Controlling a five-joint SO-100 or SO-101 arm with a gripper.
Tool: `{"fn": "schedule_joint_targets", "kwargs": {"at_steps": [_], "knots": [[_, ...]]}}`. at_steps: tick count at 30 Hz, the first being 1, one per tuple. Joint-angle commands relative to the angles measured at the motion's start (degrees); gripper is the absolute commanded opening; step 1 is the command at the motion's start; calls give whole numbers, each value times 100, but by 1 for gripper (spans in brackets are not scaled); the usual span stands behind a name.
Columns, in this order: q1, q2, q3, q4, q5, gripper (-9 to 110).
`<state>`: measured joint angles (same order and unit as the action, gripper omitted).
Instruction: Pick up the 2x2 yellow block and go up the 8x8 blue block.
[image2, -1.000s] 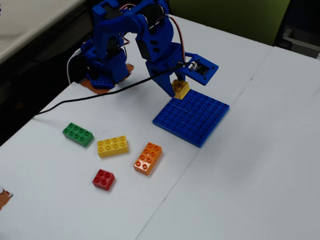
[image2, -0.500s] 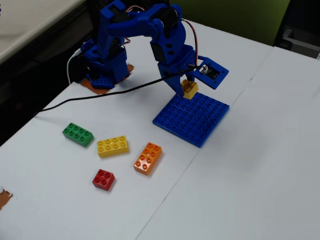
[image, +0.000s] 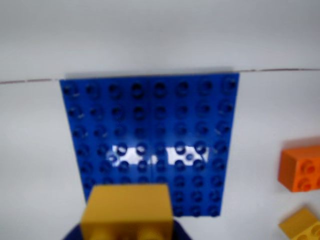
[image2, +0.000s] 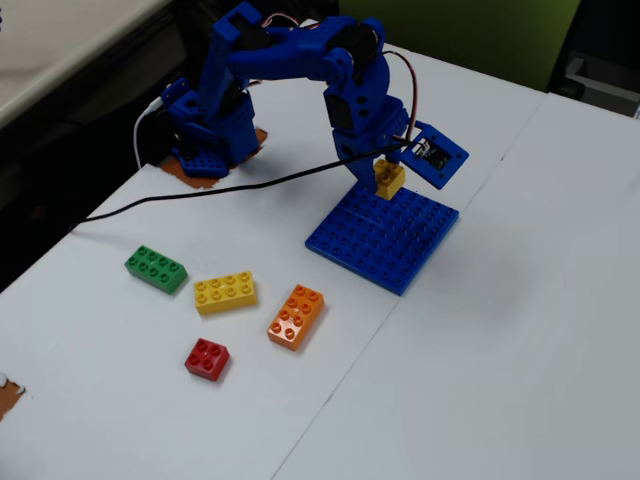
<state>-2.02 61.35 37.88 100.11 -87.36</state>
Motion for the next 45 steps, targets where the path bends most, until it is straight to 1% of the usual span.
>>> {"fn": "schedule_joint_targets", "kwargs": {"at_steps": [1,8,19,45], "knots": [[-114,185,-9,53,62,0],[-123,624,422,62,79,0],[-26,958,422,62,167,0],[105,624,-26,44,-97,0]]}}
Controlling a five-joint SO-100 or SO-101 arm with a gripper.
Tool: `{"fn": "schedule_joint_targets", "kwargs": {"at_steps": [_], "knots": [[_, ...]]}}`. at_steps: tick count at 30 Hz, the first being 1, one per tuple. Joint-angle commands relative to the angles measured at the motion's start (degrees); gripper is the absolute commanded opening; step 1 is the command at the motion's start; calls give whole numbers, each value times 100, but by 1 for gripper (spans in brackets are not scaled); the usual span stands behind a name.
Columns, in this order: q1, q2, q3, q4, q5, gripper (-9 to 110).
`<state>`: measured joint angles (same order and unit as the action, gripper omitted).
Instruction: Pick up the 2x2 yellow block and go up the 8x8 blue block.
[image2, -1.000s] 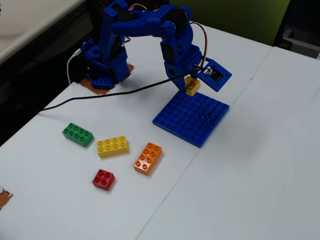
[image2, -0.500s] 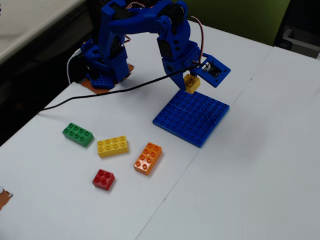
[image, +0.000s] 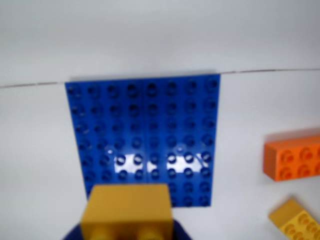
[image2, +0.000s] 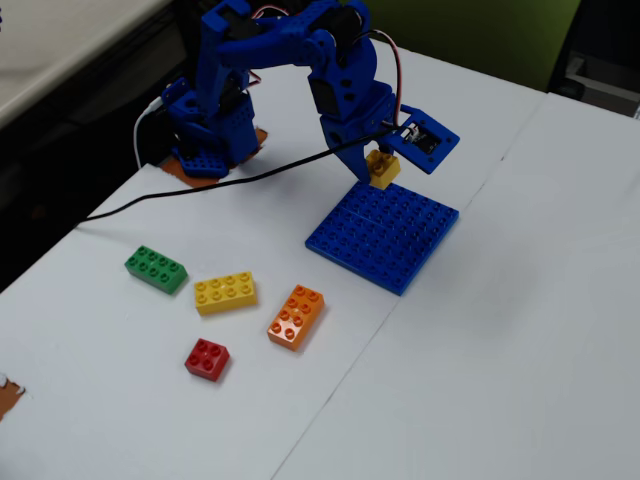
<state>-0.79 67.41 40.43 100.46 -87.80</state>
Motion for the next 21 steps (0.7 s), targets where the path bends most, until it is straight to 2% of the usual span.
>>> {"fn": "schedule_joint_targets", "kwargs": {"at_steps": [1,21], "knots": [[-26,9,-281,9,-62,0],[-44,-62,-299,0,-70,0]]}}
